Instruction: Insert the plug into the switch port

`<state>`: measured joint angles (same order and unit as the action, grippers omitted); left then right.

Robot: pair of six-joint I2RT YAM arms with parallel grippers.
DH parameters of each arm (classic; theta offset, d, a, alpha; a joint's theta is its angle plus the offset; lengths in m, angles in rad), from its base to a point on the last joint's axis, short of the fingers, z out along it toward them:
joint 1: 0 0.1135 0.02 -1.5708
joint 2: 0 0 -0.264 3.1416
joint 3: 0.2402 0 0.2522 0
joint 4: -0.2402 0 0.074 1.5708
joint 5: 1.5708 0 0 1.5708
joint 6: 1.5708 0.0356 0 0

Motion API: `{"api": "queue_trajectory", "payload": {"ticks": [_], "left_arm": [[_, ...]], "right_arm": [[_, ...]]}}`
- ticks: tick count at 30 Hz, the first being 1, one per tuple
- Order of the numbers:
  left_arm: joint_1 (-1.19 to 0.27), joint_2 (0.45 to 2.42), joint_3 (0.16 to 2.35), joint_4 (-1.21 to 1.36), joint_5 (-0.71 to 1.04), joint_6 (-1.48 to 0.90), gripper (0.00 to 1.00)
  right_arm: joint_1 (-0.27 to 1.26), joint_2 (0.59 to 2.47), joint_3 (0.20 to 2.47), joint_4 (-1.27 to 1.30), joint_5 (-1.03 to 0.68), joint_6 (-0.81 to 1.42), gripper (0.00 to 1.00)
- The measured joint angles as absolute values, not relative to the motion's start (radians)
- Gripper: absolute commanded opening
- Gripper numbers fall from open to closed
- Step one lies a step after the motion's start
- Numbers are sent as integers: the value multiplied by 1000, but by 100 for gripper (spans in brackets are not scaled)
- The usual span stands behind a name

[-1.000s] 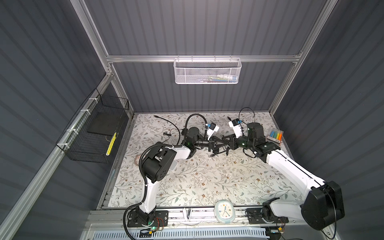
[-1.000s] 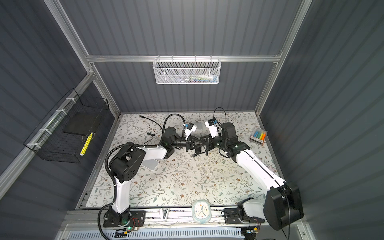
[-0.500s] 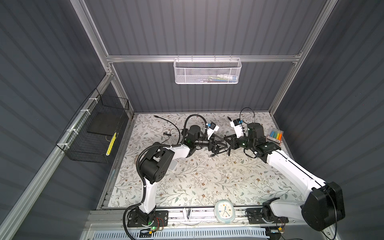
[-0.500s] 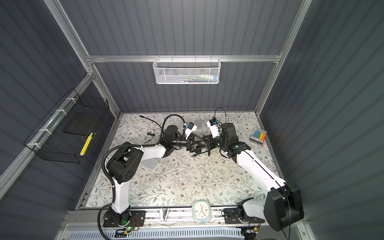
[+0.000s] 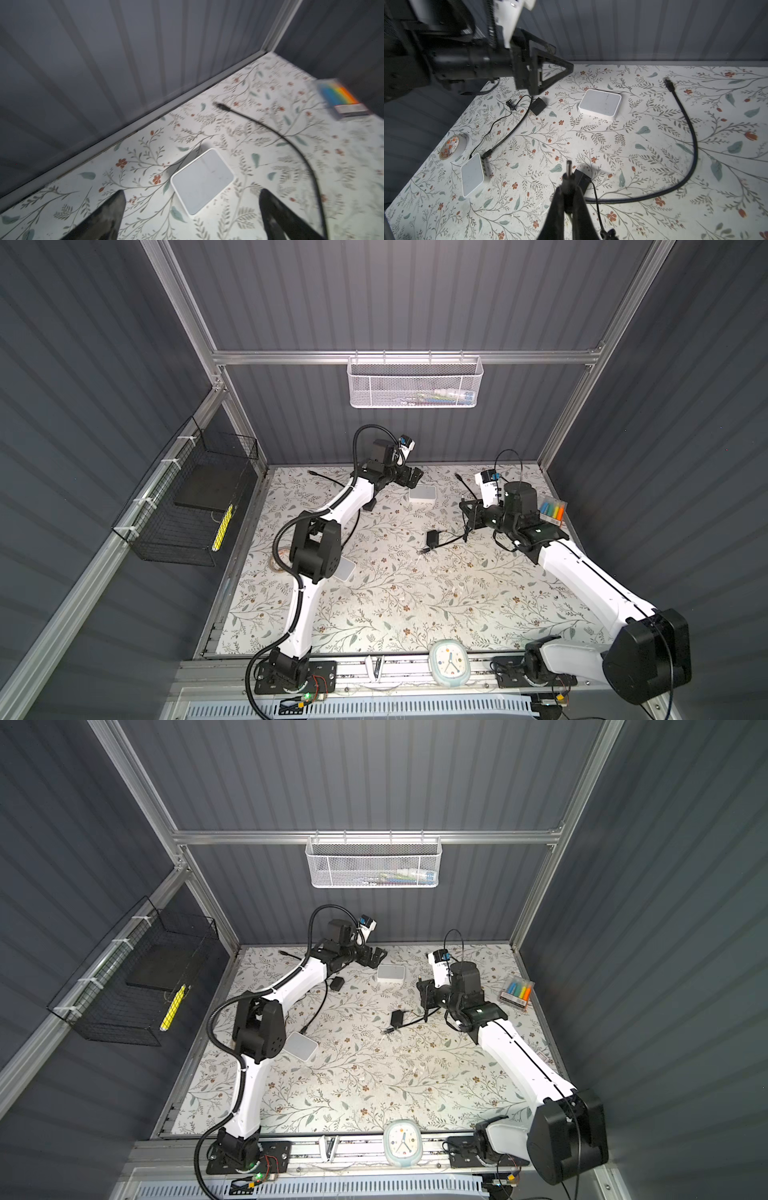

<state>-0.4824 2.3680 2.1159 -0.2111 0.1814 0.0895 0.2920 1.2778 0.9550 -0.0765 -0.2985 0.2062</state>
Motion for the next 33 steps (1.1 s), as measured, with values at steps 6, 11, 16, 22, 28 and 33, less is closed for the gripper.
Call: {"api": "queue_trajectory", "payload": {"ticks": [6,11,16,22,28,33], "left_arm": [[-496,2579,2280,-266,123,133,100],[-497,2646,2359,-223,159,144,100],[-496,2705,2476,-155,239,143,100],[-496,2749,2502,-97,319,142,100],[-493,2849,2578,-69,375,121,100],[-488,2876,2591,-66,424,103,100]], "right_arm": [[289,1306,926,-18,-334,239,0],[289,1338,912,29,-376,274,0],[289,1370,909,58,-410,305,0],[289,1377,908,75,-434,319,0],[289,1380,908,91,-447,333,0],[284,1380,908,92,-449,334,0]]}}
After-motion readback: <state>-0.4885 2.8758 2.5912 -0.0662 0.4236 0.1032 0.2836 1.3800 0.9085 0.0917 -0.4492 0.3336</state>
